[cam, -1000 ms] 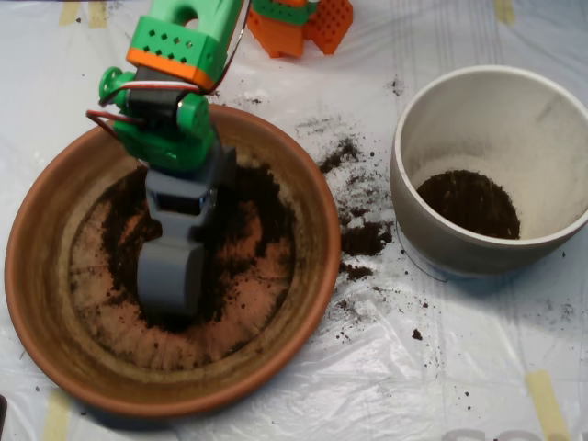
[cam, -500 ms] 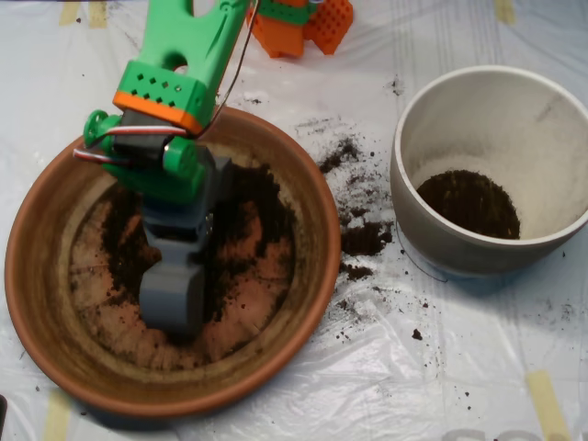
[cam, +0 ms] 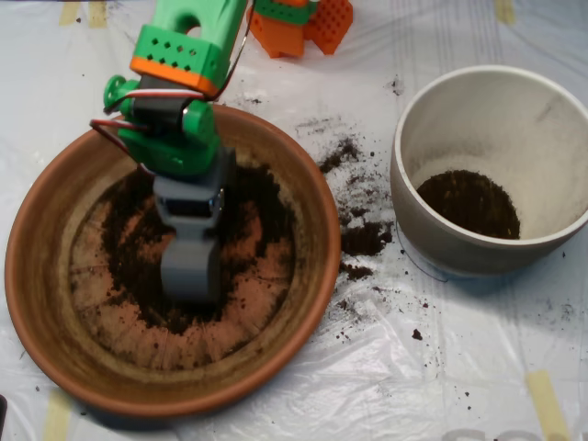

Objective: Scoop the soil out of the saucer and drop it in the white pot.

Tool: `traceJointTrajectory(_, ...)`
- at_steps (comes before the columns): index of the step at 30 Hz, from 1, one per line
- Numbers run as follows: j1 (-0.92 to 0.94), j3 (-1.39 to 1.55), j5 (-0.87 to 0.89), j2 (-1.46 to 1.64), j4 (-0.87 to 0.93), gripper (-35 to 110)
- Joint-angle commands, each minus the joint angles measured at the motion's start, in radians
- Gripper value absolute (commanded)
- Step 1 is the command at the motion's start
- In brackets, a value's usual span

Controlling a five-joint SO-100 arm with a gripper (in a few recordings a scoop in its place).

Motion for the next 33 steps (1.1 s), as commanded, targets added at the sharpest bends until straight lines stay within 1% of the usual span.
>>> traceJointTrajectory(1, -0.014, 0.152, -0.005, 0.178, -0.084, 35)
traceJointTrajectory(4, -0.014, 0.193, -0.005, 0.199, -0.115, 22)
traceJointTrajectory(5, -0.008, 0.199, -0.006, 0.207, -0.123, 20)
traceJointTrajectory(12, 0.020, 0.212, -0.006, 0.230, -0.207, 19)
traceJointTrajectory(18, 0.021, 0.308, -0.026, 0.291, -0.330, 17)
traceJointTrajectory(23, 0.005, 0.377, -0.037, 0.342, -0.347, 17)
traceJointTrajectory(28, -0.014, 0.426, -0.063, 0.376, -0.310, 17)
traceJointTrajectory(33, -0.035, 0.476, -0.112, 0.416, -0.295, 0)
